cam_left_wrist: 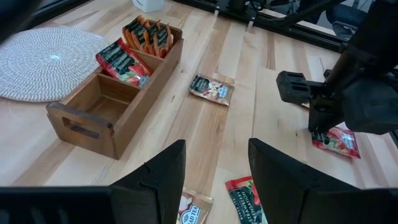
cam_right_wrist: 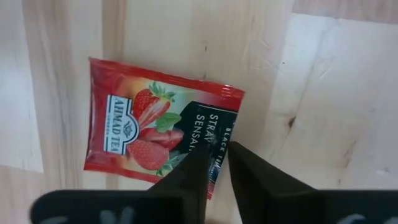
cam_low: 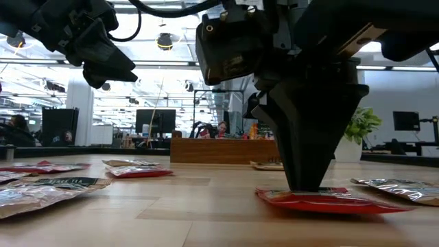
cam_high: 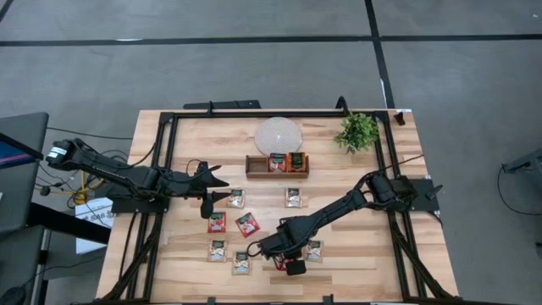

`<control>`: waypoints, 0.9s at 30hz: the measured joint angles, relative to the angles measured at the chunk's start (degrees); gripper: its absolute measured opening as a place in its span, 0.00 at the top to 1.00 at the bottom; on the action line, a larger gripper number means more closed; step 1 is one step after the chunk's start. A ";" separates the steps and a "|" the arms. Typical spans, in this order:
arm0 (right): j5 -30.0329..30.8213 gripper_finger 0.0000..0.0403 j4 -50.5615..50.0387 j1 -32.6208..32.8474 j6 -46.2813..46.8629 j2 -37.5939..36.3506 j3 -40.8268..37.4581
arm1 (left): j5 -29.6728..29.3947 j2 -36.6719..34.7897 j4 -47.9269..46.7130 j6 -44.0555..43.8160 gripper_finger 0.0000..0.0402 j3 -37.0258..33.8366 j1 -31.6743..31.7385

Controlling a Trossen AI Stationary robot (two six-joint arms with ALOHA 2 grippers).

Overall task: Pick & Place Tea
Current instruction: Put the bottom red tea bag into the middle compartment of the wooden organizer

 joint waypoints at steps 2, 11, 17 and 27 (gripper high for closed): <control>0.16 0.91 -0.04 -0.10 0.00 0.02 -0.04 | 0.00 0.00 0.00 0.00 0.58 0.00 0.00; 1.07 0.99 -0.71 -1.16 0.53 0.04 -0.09 | -0.02 0.00 0.00 0.00 0.58 0.00 0.00; 5.88 1.00 -3.39 -1.09 0.05 -1.69 -0.02 | -0.04 0.00 0.02 0.02 0.58 0.00 0.00; 23.83 1.00 -17.10 -2.14 -2.52 -7.40 6.51 | -0.07 0.00 0.24 0.15 0.58 0.00 0.00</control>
